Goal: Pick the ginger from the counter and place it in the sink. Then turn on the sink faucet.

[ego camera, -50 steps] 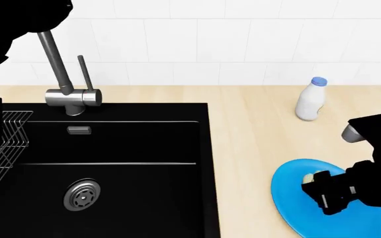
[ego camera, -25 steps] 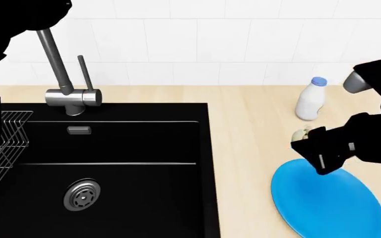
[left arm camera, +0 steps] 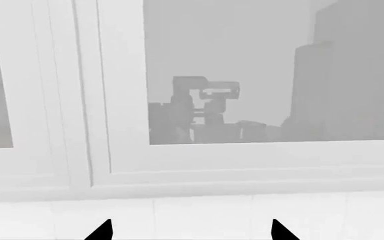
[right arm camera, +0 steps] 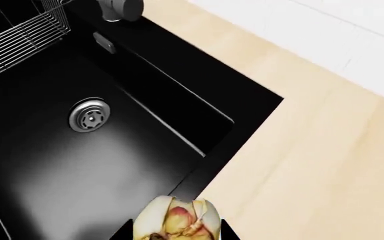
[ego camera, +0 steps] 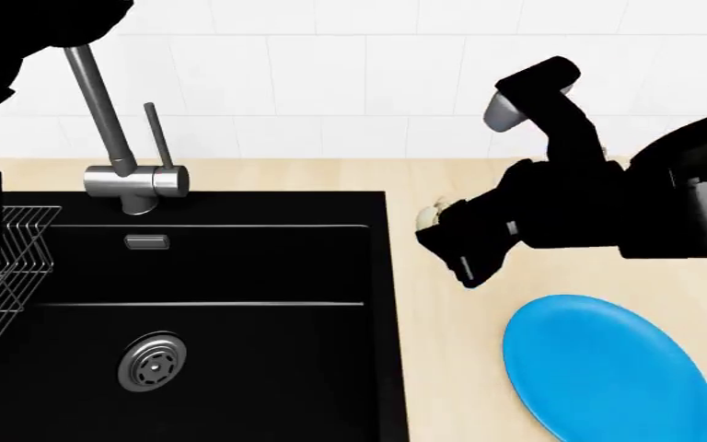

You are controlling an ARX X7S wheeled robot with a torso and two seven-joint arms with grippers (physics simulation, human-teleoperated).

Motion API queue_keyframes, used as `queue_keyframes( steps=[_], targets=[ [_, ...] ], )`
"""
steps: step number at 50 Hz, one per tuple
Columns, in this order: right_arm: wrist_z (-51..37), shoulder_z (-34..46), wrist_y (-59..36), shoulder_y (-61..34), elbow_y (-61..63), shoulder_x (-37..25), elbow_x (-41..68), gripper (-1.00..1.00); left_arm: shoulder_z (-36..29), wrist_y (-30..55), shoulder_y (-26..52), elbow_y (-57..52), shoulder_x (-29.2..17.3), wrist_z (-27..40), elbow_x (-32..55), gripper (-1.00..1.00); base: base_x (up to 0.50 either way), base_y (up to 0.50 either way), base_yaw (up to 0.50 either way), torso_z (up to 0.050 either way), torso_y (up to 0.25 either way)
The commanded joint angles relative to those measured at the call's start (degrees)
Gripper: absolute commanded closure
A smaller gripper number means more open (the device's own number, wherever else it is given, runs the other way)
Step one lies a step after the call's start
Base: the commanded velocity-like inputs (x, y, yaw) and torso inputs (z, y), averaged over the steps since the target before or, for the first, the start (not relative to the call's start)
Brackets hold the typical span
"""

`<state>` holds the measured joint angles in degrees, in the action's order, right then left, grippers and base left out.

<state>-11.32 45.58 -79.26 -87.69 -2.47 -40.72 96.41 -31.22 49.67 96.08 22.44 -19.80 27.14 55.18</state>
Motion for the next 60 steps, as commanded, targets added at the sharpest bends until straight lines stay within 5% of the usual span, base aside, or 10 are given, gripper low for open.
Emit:
queue_keyframes(
  steps=[1,36,60],
  targets=[
    [6.3,3.1,2.8,-0.2,-0.6,8.3,-7.1,1.0,-0.4,-0.7,0.1,1.5,0.4,-0.8,-0.4,-1.0,0.0,0.0,0.0,0.0,0.0],
    [17.2,14.3,14.4,3.0,-8.7,26.3,-23.5,1.0,-0.6,-1.4,-2.0,1.1,0.4,-0.6,0.0,-1.0,0.0,0.0,0.0,0.0,0.0],
    [28.5,24.7,21.5,4.5,-26.7,36.9,-34.8,1.0,-0.7,-1.9,-2.5,1.1,0.2,-0.8,0.0,-1.0,0.0,0.0,0.0,0.0,0.0]
  ],
)
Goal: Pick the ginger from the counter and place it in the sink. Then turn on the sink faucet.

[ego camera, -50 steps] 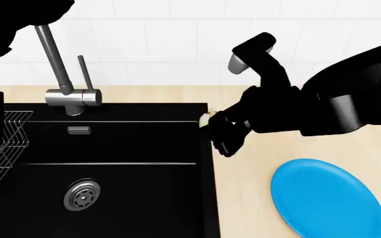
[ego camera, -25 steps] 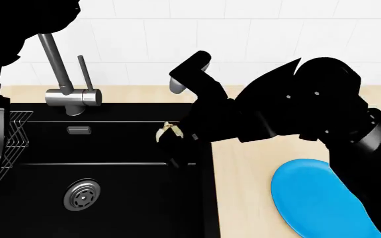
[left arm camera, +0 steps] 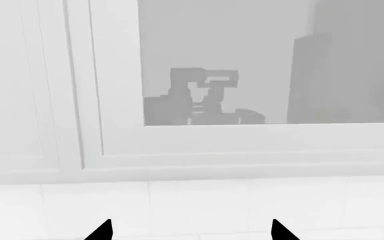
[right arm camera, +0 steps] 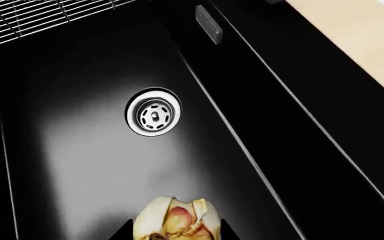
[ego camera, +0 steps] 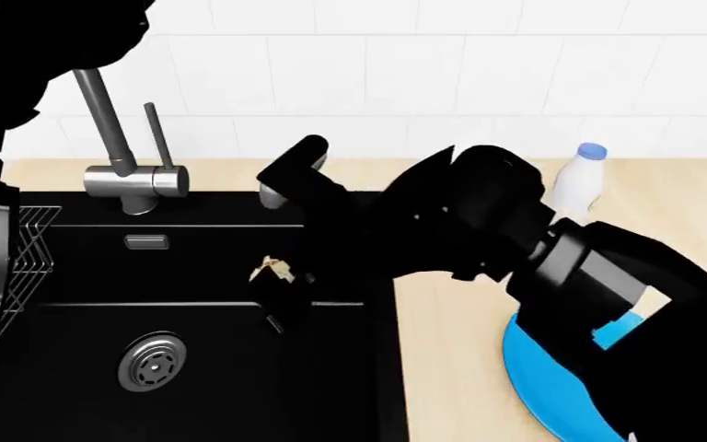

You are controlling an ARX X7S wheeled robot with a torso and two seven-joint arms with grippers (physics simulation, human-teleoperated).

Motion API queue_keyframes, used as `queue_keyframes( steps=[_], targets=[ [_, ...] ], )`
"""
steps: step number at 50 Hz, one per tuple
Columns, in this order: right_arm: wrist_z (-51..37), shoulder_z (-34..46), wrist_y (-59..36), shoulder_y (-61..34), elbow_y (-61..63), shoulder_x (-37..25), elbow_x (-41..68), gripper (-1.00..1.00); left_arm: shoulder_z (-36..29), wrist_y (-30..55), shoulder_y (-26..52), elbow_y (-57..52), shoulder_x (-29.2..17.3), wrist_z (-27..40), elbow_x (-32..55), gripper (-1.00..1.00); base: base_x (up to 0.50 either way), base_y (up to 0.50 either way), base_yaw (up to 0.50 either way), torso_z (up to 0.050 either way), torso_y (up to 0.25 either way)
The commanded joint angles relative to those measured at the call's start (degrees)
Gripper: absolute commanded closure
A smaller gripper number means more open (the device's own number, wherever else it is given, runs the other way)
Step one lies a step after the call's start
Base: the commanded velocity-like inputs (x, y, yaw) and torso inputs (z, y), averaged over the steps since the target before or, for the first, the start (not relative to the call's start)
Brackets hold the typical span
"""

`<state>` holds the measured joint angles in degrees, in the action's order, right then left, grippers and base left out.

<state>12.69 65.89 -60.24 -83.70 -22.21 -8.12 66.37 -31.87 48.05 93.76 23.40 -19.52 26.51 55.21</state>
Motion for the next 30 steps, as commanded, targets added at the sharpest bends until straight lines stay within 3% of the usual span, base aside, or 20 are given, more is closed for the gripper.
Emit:
queue_keyframes(
  steps=[1,24,25,30],
  targets=[
    [4.6,4.6,2.2,0.6,-7.1,4.4,-4.7,1.0,-0.1,-0.3,-0.2,0.3,-0.1,-0.2,-0.1,-1.0,0.0,0.0,0.0,0.0,0.0],
    [6.9,8.4,-0.4,0.6,-8.1,5.0,-5.0,1.0,-0.2,-0.5,-0.8,0.0,-0.2,-0.1,0.2,-1.0,0.0,0.0,0.0,0.0,0.0],
    [6.9,8.3,-0.2,0.6,-8.6,5.1,-5.0,-1.0,-0.2,-0.4,-0.9,-0.1,-0.3,0.0,0.2,-1.0,0.0,0.0,0.0,0.0,0.0],
    [6.7,8.3,-0.4,0.3,-8.0,4.8,-4.8,-1.0,-0.2,-0.5,-1.0,0.0,-0.2,-0.1,0.2,-1.0,0.0,0.0,0.0,0.0,0.0]
  ],
)
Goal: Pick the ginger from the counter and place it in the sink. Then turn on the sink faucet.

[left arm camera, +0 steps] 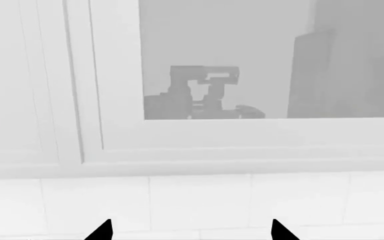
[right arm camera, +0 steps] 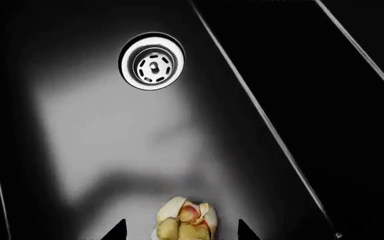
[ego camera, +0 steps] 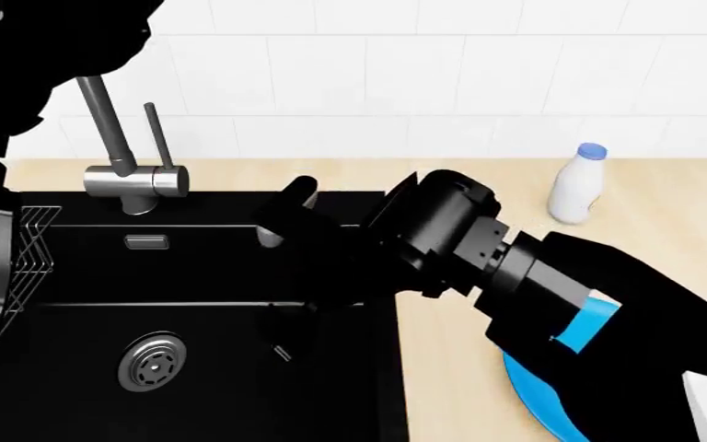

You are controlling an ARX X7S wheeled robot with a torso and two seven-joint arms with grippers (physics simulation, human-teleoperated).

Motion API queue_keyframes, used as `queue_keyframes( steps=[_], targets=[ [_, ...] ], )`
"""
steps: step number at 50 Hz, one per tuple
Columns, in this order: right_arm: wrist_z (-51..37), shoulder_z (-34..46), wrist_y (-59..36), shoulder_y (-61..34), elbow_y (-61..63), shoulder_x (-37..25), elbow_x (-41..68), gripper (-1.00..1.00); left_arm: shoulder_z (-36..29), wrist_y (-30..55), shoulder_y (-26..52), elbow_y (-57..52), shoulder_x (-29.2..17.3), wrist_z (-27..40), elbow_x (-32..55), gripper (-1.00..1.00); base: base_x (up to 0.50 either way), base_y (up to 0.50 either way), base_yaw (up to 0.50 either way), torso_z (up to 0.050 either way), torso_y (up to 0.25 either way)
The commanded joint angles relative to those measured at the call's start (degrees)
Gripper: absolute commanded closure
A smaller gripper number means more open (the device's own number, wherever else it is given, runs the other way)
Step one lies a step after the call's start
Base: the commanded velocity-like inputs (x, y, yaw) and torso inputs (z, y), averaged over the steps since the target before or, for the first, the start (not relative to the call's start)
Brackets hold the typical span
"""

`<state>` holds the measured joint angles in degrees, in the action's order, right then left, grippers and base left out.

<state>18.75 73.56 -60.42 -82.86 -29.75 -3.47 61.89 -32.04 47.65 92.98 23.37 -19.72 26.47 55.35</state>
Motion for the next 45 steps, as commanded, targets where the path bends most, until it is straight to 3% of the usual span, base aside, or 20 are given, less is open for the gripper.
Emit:
queue_keyframes(
  steps=[1,7,14,23,45],
  targets=[
    [0.5,0.8,0.2,0.0,-0.4,0.0,-0.5,-1.0,-0.1,-0.2,-0.1,0.1,0.0,-0.1,0.0,-1.0,0.0,0.0,0.0,0.0,0.0],
    [0.1,-0.8,0.1,-1.5,0.1,-0.8,0.6,-1.0,-0.3,-0.5,-0.2,0.7,0.2,-0.4,-0.2,-1.0,0.0,0.0,0.0,0.0,0.0],
    [-3.4,-10.4,0.4,-5.2,6.1,-7.2,7.3,-1.0,-0.2,-0.5,-0.6,0.1,0.1,0.0,0.0,-1.0,0.0,0.0,0.0,0.0,0.0],
    [-7.2,-18.4,0.0,-12.9,3.2,-12.1,11.1,-1.0,-0.4,-0.4,-1.2,-0.8,-0.3,0.4,0.0,-1.0,0.0,0.0,0.0,0.0,0.0],
    [-12.1,-17.5,12.2,-20.5,-15.1,-15.2,-1.9,-1.0,1.2,2.1,-4.2,-7.6,-4.1,3.3,2.8,-1.0,0.0,0.0,0.0,0.0,0.0]
  ],
)
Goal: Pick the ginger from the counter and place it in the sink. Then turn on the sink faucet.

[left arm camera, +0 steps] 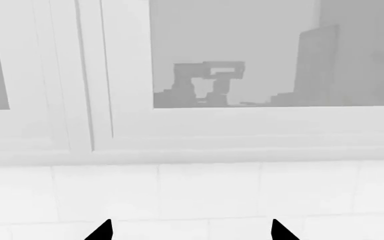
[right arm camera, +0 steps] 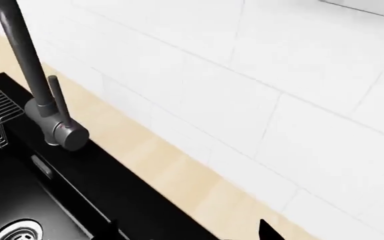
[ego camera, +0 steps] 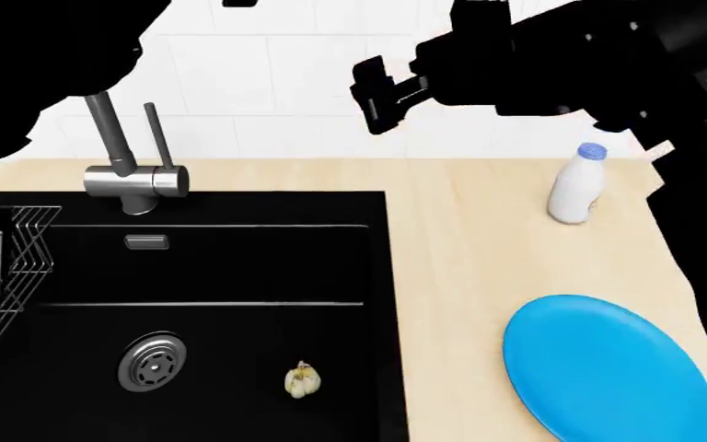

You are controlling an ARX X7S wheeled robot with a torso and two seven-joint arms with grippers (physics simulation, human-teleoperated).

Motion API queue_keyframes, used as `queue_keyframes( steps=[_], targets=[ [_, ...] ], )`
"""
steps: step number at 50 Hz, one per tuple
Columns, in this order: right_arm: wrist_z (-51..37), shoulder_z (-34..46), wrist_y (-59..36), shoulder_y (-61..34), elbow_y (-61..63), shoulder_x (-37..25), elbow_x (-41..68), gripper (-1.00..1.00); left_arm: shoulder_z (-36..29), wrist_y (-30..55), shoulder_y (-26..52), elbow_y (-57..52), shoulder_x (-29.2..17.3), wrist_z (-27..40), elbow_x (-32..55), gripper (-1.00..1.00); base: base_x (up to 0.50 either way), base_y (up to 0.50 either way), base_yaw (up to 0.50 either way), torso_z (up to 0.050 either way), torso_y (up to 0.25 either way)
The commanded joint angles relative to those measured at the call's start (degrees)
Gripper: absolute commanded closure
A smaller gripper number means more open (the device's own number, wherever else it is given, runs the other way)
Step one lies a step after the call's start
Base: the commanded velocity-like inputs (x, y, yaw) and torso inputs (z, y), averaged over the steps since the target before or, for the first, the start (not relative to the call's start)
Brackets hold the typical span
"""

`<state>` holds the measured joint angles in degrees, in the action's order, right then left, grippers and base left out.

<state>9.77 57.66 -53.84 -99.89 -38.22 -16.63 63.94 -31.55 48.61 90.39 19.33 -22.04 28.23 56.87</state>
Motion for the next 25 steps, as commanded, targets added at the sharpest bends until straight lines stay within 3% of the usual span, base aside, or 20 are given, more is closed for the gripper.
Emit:
queue_keyframes(
  steps=[1,17,25],
  targets=[
    [-3.0,-2.0,5.7,-3.9,-6.8,-2.4,-3.7,-1.0,0.8,1.1,-1.8,-3.8,-2.0,1.8,1.3,-1.0,0.0,0.0,0.0,0.0,0.0],
    [-8.6,-7.5,18.0,-7.0,-14.3,-3.6,-6.1,-1.0,-1.4,-2.6,-1.7,1.6,-1.2,-1.7,-2.4,-1.0,0.0,0.0,0.0,0.0,0.0],
    [-6.3,-8.1,18.6,-9.7,-14.5,-4.8,-6.0,-1.0,-5.9,-17.4,1.7,26.9,5.8,-10.4,-13.0,-1.0,0.0,0.0,0.0,0.0,0.0]
  ],
)
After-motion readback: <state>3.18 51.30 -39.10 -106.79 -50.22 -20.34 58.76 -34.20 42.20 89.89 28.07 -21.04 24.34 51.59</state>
